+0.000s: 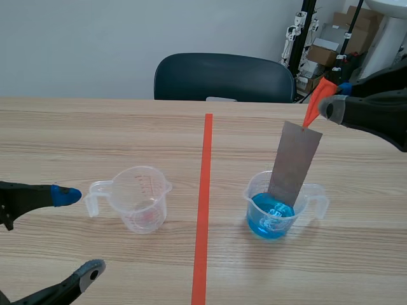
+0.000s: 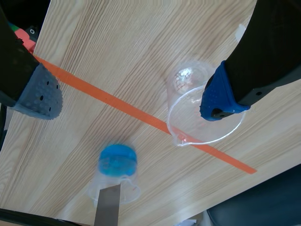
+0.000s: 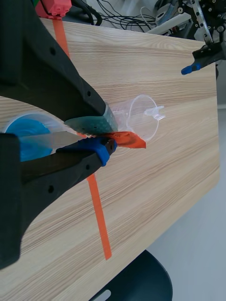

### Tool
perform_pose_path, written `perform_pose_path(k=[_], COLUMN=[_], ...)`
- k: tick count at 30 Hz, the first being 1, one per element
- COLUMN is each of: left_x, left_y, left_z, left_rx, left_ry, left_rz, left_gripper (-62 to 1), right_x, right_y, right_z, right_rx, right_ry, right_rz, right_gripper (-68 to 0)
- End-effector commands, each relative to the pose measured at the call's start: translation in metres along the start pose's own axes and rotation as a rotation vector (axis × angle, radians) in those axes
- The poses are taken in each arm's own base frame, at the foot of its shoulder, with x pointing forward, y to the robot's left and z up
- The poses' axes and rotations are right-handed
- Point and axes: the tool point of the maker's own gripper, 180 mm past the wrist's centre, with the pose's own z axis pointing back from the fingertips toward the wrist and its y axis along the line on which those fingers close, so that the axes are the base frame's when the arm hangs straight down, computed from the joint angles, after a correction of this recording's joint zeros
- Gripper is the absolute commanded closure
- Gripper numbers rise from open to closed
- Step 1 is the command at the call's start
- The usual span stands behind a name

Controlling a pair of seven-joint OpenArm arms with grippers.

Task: Do the redox reaction experiment. lower the plate into the blue solution

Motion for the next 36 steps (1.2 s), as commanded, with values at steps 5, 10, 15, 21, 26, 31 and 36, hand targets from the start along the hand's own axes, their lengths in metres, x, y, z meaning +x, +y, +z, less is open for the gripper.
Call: perform_pose_path(k=[5, 10, 15, 21, 26, 31, 36], left_x=[0.013, 0.015, 0.015, 0.021, 0.016, 0.018, 0.018], left_y=[-0.006, -0.010, -0.016, -0.022, -0.034, -0.044, -0.048], left_z=[0.009, 0.017, 0.026, 0.041, 0.048, 0.050, 0.051], left_rx=[0.020, 0.028, 0.037, 0.058, 0.073, 0.090, 0.122], left_ry=[-0.079, -0.095, -0.108, -0.148, -0.127, -0.167, -0.199], left_rz=[0.029, 0.044, 0.071, 0.089, 0.021, 0.021, 0.041], left_gripper=[-62.3, -62.3, -62.3, -62.3, -62.3, -62.3, -62.3], right_x=[-0.001, -0.007, -0.013, -0.026, -0.036, -0.042, -0.049], right_y=[-0.005, -0.010, -0.015, -0.016, -0.013, -0.016, -0.017], right_z=[-0.001, -0.002, -0.004, -0.010, -0.017, -0.020, -0.024], right_rx=[-0.018, -0.032, -0.047, -0.047, -0.040, -0.051, -0.052], right_ry=[-0.023, -0.023, -0.026, -0.020, -0.015, -0.020, -0.018], right_rz=[-0.008, -0.016, -0.027, -0.038, -0.047, -0.060, -0.062], right_gripper=[-0.2, -0.2, -0.2, -0.2, -0.2, -0.2, -0.2])
